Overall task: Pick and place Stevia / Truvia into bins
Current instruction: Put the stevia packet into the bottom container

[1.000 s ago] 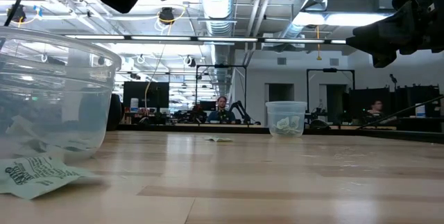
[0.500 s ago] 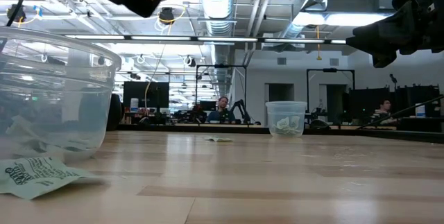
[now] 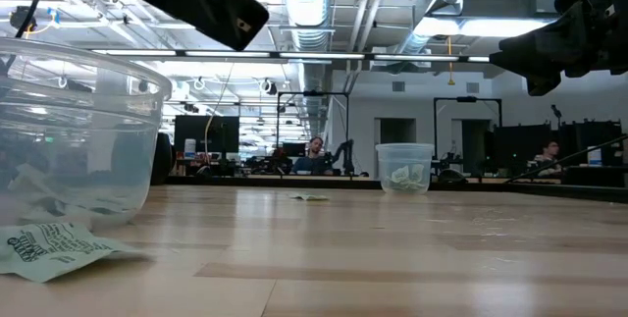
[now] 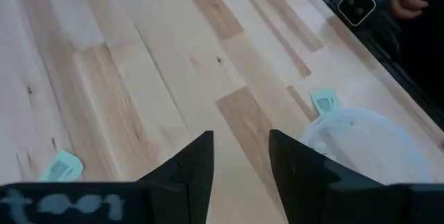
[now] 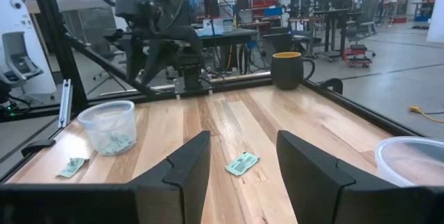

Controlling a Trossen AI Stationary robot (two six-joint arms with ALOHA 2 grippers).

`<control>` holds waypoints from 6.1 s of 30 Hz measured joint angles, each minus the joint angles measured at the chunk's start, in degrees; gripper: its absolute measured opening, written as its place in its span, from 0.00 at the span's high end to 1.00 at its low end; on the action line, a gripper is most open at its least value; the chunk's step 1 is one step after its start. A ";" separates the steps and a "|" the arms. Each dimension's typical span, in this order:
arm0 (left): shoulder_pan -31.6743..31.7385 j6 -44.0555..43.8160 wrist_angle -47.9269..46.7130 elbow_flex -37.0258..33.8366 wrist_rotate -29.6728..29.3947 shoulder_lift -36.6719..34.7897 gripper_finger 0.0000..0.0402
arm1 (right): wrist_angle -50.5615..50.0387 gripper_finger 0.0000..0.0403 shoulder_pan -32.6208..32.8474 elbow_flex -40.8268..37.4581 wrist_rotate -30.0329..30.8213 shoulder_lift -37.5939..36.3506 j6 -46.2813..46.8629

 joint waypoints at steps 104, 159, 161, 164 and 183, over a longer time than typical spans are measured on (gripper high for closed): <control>-31.64 -23.40 -29.96 42.92 -25.33 47.59 0.46 | 0.21 0.60 0.00 -0.01 0.03 0.96 0.00; -29.15 -21.98 -28.87 42.16 -17.84 49.79 0.75 | 0.26 0.60 0.01 -0.01 0.02 1.11 -0.01; -29.15 -21.59 -28.88 42.31 -17.79 49.82 0.78 | 0.26 0.60 0.01 -0.01 0.02 1.11 -0.01; -29.15 -21.50 -29.27 43.06 -17.73 49.99 0.82 | 0.28 0.60 -0.01 -0.01 0.02 1.11 -0.01; -31.10 -25.31 -47.90 61.31 -24.53 50.23 0.97 | 0.24 0.60 -0.01 -0.01 0.02 1.13 -0.01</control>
